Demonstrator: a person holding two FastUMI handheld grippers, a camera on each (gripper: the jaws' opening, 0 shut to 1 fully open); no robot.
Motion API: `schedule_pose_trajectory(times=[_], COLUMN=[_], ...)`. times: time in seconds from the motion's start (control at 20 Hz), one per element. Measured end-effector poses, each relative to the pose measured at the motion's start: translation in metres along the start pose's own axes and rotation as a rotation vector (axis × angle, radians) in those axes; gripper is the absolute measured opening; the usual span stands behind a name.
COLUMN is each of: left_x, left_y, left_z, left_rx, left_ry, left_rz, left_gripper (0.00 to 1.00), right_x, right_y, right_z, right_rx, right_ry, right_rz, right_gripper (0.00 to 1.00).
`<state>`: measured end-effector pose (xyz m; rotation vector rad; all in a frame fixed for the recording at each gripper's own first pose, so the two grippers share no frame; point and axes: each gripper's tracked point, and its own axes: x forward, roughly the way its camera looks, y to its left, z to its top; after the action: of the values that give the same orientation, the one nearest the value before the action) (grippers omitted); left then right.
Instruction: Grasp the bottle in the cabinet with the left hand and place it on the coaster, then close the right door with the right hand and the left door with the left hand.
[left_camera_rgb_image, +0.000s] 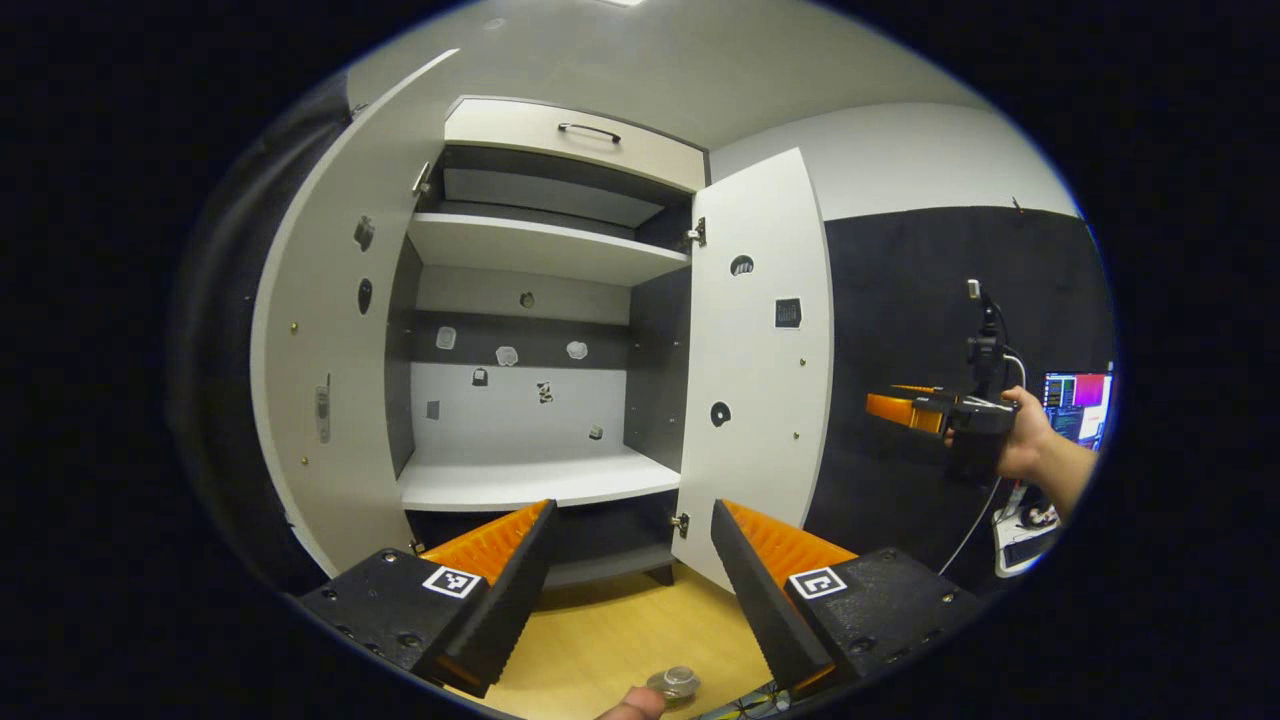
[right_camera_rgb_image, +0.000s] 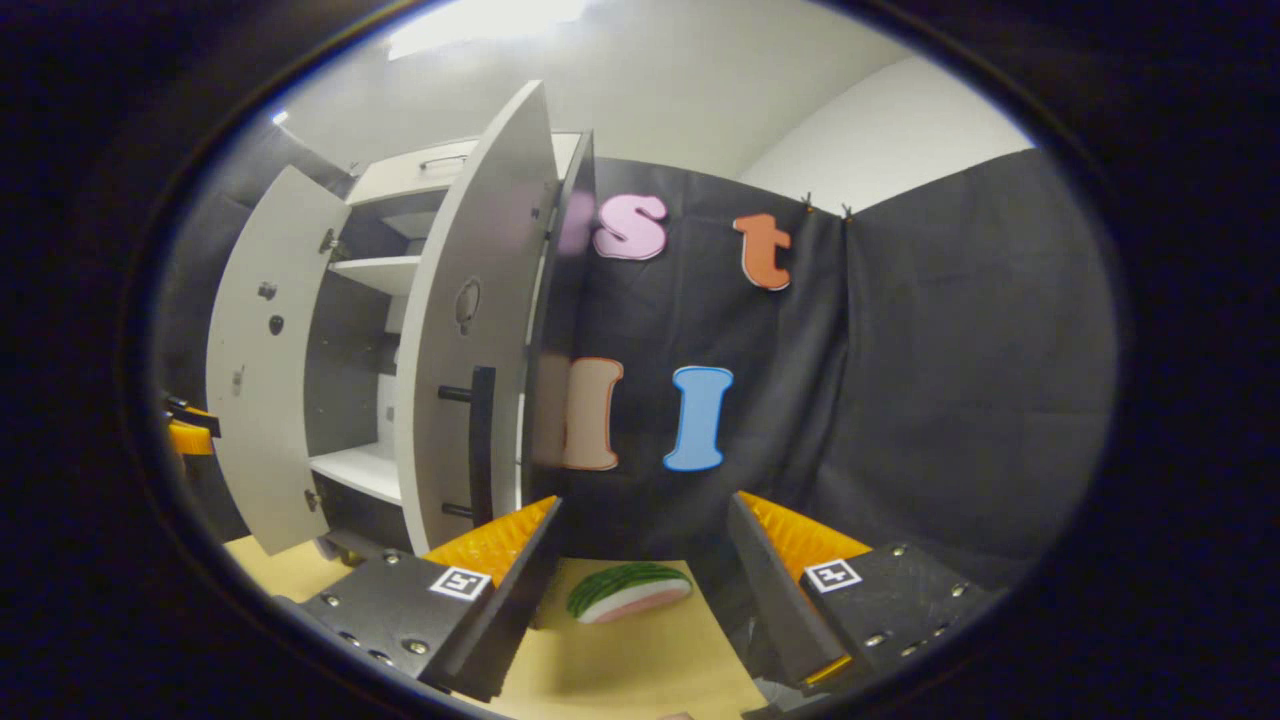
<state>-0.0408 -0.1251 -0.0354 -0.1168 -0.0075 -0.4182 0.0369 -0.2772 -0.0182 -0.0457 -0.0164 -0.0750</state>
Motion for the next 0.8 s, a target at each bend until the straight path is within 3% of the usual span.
schedule_pose_trajectory(times=[0.15, 0.2, 0.25, 0.35, 0.5, 0.65, 0.8], left_x=[-0.016, -0.022, -0.029, -0.041, -0.057, -0.073, -0.083], left_y=[0.013, 0.016, 0.017, 0.018, 0.022, 0.028, 0.023], left_z=[0.000, 0.001, 0.002, -0.002, -0.006, -0.004, 0.000], left_rx=[0.040, 0.053, 0.063, 0.071, 0.071, 0.092, 0.061], left_ry=[0.009, 0.011, 0.012, 0.028, 0.048, 0.046, 0.046], left_rz=[0.094, 0.117, 0.133, 0.158, 0.196, 0.236, 0.244], left_gripper=[0.96, 0.96, 0.92, 0.96, 0.96, 0.92, 0.96], right_x=[0.023, 0.032, 0.041, 0.052, 0.063, 0.073, 0.073], right_y=[0.008, 0.006, 0.006, 0.017, 0.049, 0.054, 0.064], right_z=[-0.004, -0.003, -0.001, 0.001, 0.006, 0.007, 0.012], right_rx=[0.025, 0.023, 0.021, 0.031, 0.055, 0.043, 0.080], right_ry=[0.003, 0.001, -0.006, -0.013, -0.020, 0.000, 0.006], right_rz=[0.068, 0.070, 0.068, 0.082, 0.159, 0.121, 0.079], right_gripper=[0.94, 0.98, 0.98, 0.98, 0.98, 0.93, 0.91])
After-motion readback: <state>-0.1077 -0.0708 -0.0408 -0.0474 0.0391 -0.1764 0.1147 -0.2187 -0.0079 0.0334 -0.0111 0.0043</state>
